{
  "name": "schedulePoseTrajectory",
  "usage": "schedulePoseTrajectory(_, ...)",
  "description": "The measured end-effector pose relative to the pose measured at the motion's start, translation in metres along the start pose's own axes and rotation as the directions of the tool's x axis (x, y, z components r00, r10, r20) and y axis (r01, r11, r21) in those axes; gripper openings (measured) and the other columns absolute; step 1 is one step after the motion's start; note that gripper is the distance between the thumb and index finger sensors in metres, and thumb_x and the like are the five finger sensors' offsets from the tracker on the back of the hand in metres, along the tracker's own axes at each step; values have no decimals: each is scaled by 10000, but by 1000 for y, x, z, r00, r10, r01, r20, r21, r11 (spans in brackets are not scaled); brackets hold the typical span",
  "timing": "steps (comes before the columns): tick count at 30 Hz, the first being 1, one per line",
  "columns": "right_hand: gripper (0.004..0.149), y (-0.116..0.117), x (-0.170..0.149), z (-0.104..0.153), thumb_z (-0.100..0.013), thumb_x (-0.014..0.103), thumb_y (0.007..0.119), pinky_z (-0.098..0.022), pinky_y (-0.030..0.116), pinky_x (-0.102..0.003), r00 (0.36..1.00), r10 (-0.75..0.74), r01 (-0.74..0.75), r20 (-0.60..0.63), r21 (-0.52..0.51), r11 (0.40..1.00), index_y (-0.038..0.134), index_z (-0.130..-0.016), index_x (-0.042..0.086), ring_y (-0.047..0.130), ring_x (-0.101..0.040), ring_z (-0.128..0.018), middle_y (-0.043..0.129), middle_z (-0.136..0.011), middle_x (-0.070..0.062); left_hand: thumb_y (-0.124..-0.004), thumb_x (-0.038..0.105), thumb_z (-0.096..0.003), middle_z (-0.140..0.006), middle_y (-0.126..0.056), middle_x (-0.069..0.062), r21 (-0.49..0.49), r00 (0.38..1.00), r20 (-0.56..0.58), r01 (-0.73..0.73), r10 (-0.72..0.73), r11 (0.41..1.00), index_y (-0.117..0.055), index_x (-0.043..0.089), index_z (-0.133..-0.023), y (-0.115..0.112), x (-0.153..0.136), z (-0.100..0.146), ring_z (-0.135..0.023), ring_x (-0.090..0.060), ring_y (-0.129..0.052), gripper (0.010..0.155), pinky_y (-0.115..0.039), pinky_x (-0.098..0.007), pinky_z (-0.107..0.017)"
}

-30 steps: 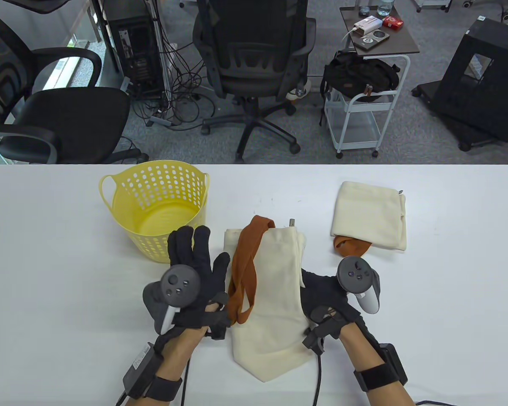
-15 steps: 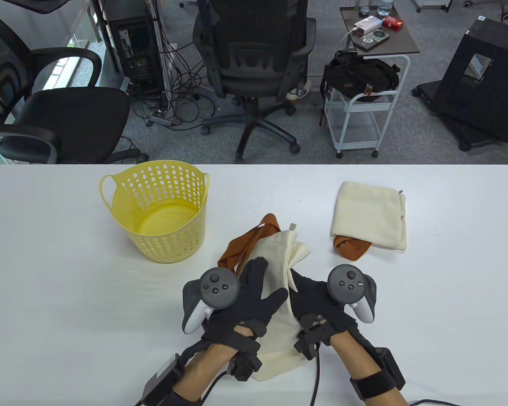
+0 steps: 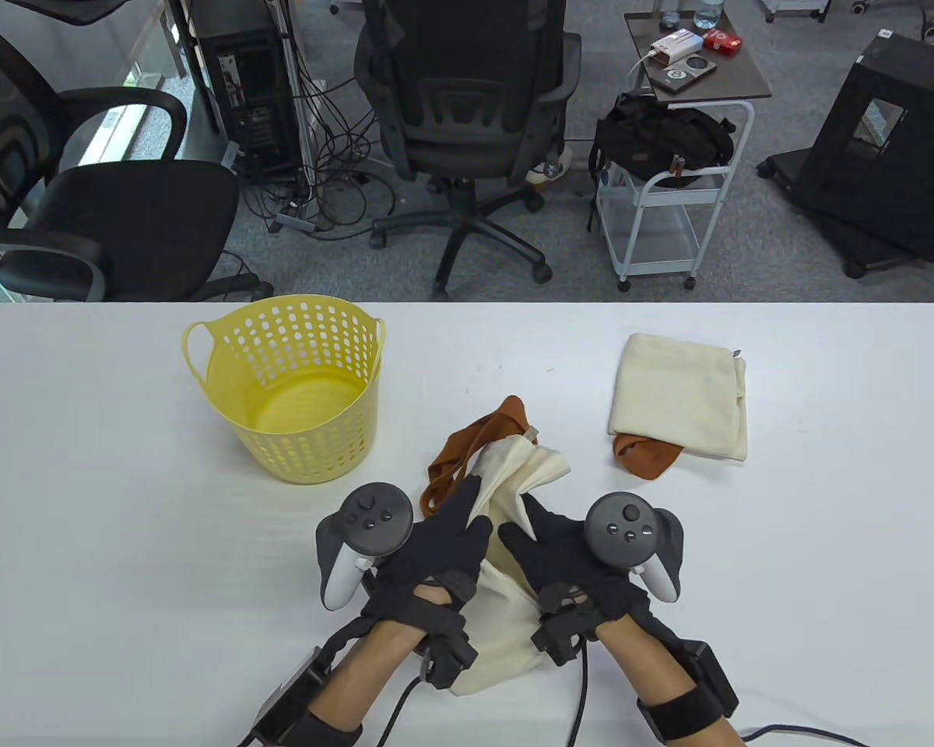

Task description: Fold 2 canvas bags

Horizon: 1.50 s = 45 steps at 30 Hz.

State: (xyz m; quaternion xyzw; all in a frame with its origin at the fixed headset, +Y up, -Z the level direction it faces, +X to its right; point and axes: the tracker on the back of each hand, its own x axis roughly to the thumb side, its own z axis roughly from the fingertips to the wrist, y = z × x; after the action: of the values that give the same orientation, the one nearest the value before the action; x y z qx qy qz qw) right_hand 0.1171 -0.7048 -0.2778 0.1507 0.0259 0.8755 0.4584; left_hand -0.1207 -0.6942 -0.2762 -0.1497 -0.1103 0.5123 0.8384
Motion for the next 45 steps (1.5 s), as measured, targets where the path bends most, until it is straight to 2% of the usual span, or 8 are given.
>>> schedulePoseTrajectory(5,532,-30,-23,3,-497,360,744,-266,951,-319,995,-22,21,-98,-15,1000,642,-992,196,1095,-256,-543,907,-855,-116,-700,348,-499,-1019,-672,-175,17,995,-73,-73,74,997,-615,139,-987,40,-17,-4,-876,-440,-879,538,-805,-549,-601)
schedulePoseTrajectory(12,513,-70,-54,10,-479,353,821,-168,944,-269,951,-52,23,-306,-97,995,712,-960,212,1129,-196,-386,1005,-696,-68,-761,317,-475,-877,-847,-107,37,971,-239,26,-16,999,-735,177,-925,80,-56,-10,-666,-327,-1012,472,-855,-471,-511)
schedulePoseTrajectory(17,537,-75,-79,10,-464,363,855,-136,930,-256,898,3,-37,-440,-67,997,716,-957,202,1125,-184,-329,1019,-628,-51,-794,294,-457,-828,-888,-93,-30,924,-354,146,-147,989,-768,186,-905,87,-82,-16,-603,-296,-1033,462,-867,-460,-488)
schedulePoseTrajectory(23,593,-58,-92,6,-437,384,890,-188,919,-286,769,328,-338,-549,86,937,702,-964,189,1105,-183,-345,1012,-616,-30,-817,304,-447,-787,-916,-80,-153,829,-445,304,-340,940,-785,186,-890,79,-99,-25,-549,-271,-1046,460,-879,-437,-454)
schedulePoseTrajectory(30,621,-32,-70,2,-421,404,902,-214,904,-306,570,649,-653,-504,201,730,700,-963,177,1092,-176,-350,1005,-609,-13,-838,322,-435,-764,-931,-71,-219,664,-483,539,-570,813,-788,182,-889,67,-101,-30,-559,-256,-1043,477,-882,-431,-458)
schedulePoseTrajectory(40,652,-8,-65,2,-421,475,880,-255,894,-321,333,830,-811,-448,312,494,689,-973,184,1078,-188,-401,990,-652,-4,-862,394,-418,-747,-934,-36,-289,399,-453,780,-797,555,-743,182,-926,42,-93,-37,-554,-234,-1031,563,-875,-429,-463)
schedulePoseTrajectory(43,689,-9,-68,4,-417,547,845,-339,882,-361,259,858,-839,-444,335,428,666,-996,220,1053,-222,-524,959,-739,-5,-834,515,-393,-895,-834,-59,-353,234,-449,840,-862,412,-628,198,-998,38,-88,-33,-706,-304,-976,714,-819,-474,-562)
schedulePoseTrajectory(45,709,-10,-68,6,-412,584,824,-385,874,-383,229,868,-850,-441,344,399,657,-1005,233,1035,-254,-602,934,-809,-34,-797,563,-390,-1042,-675,-93,-351,199,-419,864,-886,360,-516,201,-1042,40,-82,-24,-876,-369,-866,797,-741,-528,-652)
